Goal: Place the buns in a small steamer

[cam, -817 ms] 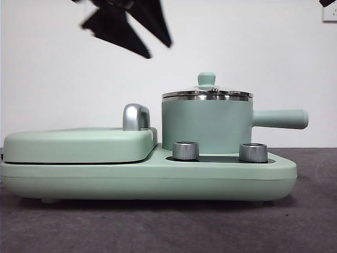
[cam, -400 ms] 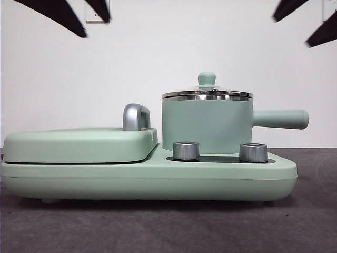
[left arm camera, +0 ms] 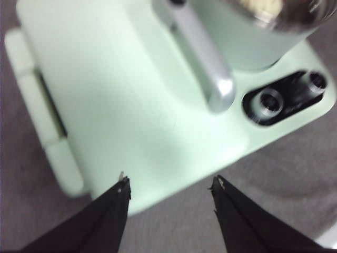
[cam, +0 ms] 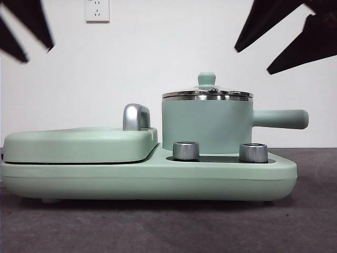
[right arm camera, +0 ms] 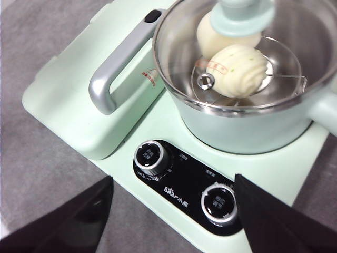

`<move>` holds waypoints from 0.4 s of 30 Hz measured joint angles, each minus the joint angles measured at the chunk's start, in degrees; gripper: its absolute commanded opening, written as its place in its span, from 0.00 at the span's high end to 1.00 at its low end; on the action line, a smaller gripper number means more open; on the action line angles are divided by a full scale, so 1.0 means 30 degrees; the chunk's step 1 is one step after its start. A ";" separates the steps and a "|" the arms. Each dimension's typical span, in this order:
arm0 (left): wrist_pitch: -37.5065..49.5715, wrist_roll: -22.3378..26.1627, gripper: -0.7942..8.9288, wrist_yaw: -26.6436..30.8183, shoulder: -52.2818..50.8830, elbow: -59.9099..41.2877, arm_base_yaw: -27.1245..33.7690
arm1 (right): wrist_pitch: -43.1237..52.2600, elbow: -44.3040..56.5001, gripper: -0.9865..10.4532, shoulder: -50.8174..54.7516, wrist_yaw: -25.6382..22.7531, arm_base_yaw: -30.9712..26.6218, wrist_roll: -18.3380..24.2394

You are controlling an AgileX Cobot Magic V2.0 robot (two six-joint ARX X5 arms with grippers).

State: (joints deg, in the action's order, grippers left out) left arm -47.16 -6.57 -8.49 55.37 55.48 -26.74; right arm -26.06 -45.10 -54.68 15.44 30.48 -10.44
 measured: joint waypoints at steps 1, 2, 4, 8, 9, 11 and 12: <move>-0.0007 -0.0051 0.66 0.0007 -0.0248 -0.0408 0.0058 | 0.0036 -0.0168 0.60 -0.0255 0.0000 0.0124 0.0058; -0.0080 -0.0109 0.66 0.0007 -0.0437 -0.0714 0.0102 | 0.0073 -0.0291 0.60 -0.0466 0.0007 0.0233 0.0109; -0.0291 -0.0189 0.66 0.0007 -0.0583 -0.0947 0.0124 | 0.0095 -0.0379 0.60 -0.0670 0.0007 0.0444 0.0204; -0.0197 -0.0335 0.66 0.0000 -0.0590 -0.0947 0.0124 | 0.0051 -0.0379 0.60 -0.0678 0.0007 0.0707 0.0335; -0.0204 -0.0386 0.66 0.0000 -0.0590 -0.0947 0.0124 | 0.0029 -0.0379 0.60 -0.0685 0.0007 0.0707 0.0342; -0.0197 -0.0401 0.75 0.0000 -0.0590 -0.0947 0.0124 | -0.0226 -0.0386 0.71 -0.0685 0.0007 0.0714 0.0350; -0.0189 -0.0401 0.86 0.0000 -0.0590 -0.0947 0.0124 | -0.0313 -0.0386 0.81 -0.0685 0.0007 0.0714 0.0342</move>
State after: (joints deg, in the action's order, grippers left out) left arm -47.72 -7.77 -8.49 53.60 52.64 -26.37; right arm -27.00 -46.26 -56.73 15.46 32.62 -9.41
